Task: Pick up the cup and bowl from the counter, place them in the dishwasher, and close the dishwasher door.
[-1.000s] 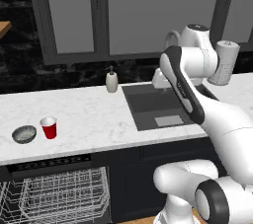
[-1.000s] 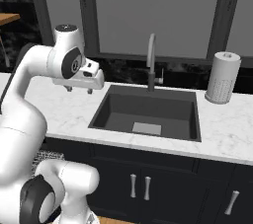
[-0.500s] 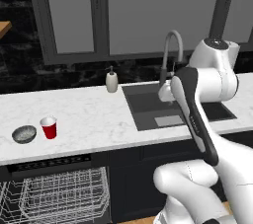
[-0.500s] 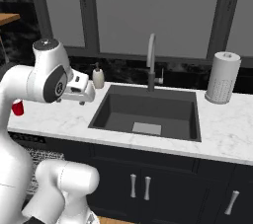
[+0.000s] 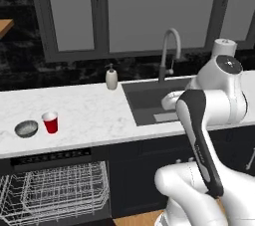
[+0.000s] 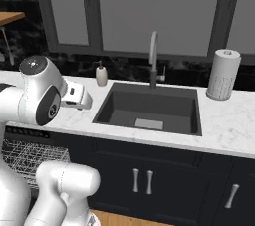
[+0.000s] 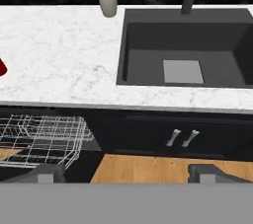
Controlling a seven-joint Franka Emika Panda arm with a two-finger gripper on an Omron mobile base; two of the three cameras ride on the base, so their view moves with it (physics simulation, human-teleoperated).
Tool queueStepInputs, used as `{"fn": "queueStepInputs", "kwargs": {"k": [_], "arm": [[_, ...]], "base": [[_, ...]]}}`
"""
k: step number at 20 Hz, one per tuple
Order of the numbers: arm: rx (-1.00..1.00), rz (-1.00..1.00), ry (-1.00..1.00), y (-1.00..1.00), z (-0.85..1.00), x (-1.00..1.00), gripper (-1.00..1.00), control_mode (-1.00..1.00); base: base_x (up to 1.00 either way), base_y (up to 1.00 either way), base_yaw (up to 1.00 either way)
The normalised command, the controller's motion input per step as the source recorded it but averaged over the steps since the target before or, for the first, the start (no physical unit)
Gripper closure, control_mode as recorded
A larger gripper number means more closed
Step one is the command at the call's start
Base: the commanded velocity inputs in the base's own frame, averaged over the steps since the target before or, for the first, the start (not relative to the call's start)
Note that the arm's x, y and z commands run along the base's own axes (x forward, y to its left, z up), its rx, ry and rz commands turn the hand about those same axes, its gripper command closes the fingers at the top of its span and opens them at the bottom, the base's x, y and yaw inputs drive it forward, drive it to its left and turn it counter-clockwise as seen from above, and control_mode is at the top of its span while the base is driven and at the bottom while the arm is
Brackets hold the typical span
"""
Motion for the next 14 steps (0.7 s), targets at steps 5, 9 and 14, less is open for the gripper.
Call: {"fn": "queueStepInputs", "kwargs": {"k": [5, 9, 14], "arm": [[0.00, 0.00, 0.00, 0.00, 0.00, 0.00, -1.00, 1.00], [0.00, 0.00, 0.00, 0.00, 0.00, 0.00, -1.00, 1.00], [0.00, 0.00, 0.00, 0.00, 0.00, 0.00, -1.00, 1.00]], "base": [[-0.39, 0.16, 0.00], [-0.97, 0.54, 0.00], [-0.90, 0.95, -0.03]]}}
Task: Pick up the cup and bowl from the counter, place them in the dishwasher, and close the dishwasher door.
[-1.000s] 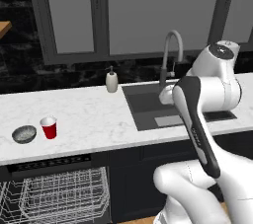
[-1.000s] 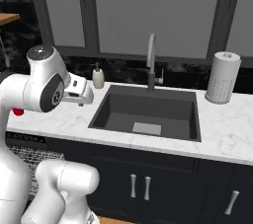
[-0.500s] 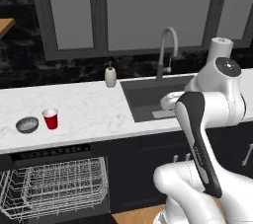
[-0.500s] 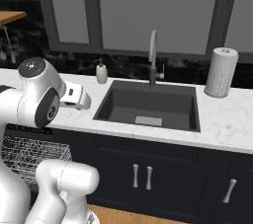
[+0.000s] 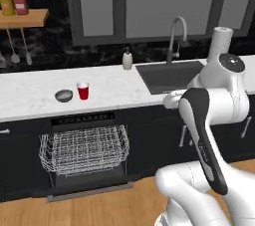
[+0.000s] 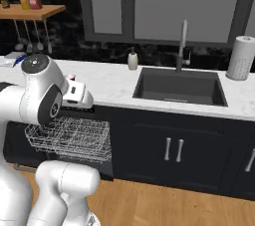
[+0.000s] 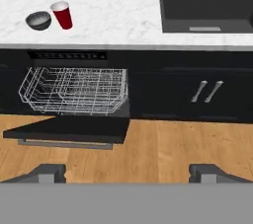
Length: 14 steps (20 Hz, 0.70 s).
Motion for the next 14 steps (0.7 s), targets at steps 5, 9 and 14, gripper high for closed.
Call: {"fn": "queueStepInputs", "kwargs": {"k": [5, 9, 14], "arm": [[0.00, 0.00, 0.00, 0.00, 0.00, 0.00, -1.00, 1.00], [0.00, 0.00, 0.00, 0.00, 0.00, 0.00, -1.00, 1.00], [0.00, 0.00, 0.00, 0.00, 0.00, 0.00, -1.00, 1.00]], "base": [[-0.19, 1.00, -0.23], [-0.01, 0.98, -0.32], [-0.07, 0.91, -0.46]]}}
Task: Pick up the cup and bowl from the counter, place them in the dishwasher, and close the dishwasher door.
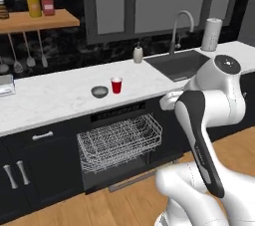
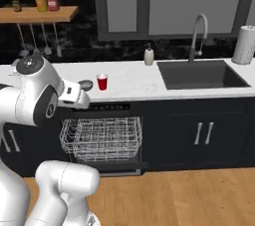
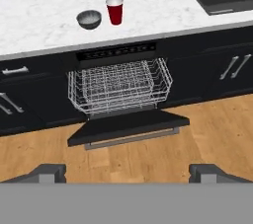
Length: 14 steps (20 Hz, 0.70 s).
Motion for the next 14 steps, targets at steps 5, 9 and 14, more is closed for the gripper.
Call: {"fn": "queueStepInputs", "kwargs": {"k": [5, 9, 14], "arm": [[0.00, 0.00, 0.00, 0.00, 0.00, 0.00, -1.00, 1.00], [0.00, 0.00, 0.00, 0.00, 0.00, 0.00, -1.00, 1.00], [0.00, 0.00, 0.00, 0.00, 0.00, 0.00, -1.00, 1.00]], "base": [[-0.07, 0.96, -0.49], [0.00, 1.00, -0.48], [0.14, 0.99, -0.43]]}}
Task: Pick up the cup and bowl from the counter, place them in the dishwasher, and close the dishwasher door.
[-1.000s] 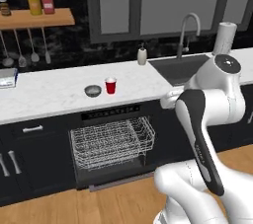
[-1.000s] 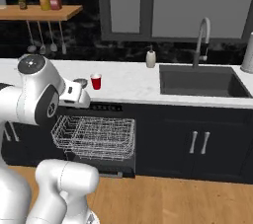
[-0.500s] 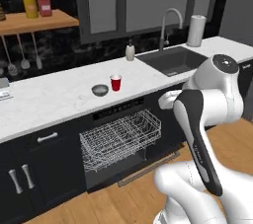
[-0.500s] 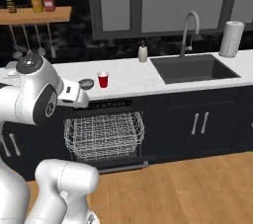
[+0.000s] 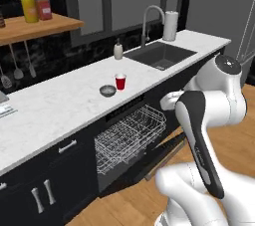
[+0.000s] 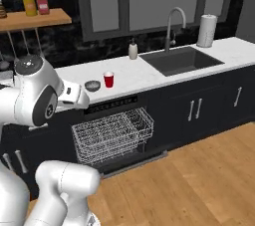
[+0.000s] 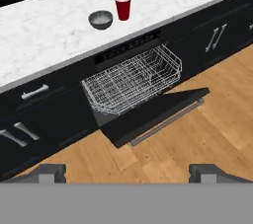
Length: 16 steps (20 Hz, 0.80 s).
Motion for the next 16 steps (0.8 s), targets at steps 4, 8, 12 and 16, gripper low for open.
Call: {"fn": "queueStepInputs", "kwargs": {"k": [4, 8, 12, 16], "arm": [[0.00, 0.00, 0.00, 0.00, 0.00, 0.00, -1.00, 1.00], [0.00, 0.00, 0.00, 0.00, 0.00, 0.00, -1.00, 1.00], [0.00, 0.00, 0.00, 0.00, 0.00, 0.00, -1.00, 1.00], [0.00, 0.00, 0.00, 0.00, 0.00, 0.00, -1.00, 1.00]], "base": [[0.50, 0.72, -0.27], [0.36, 0.39, -0.06], [-0.24, 0.47, 0.00], [-0.28, 0.64, 0.00]]}}
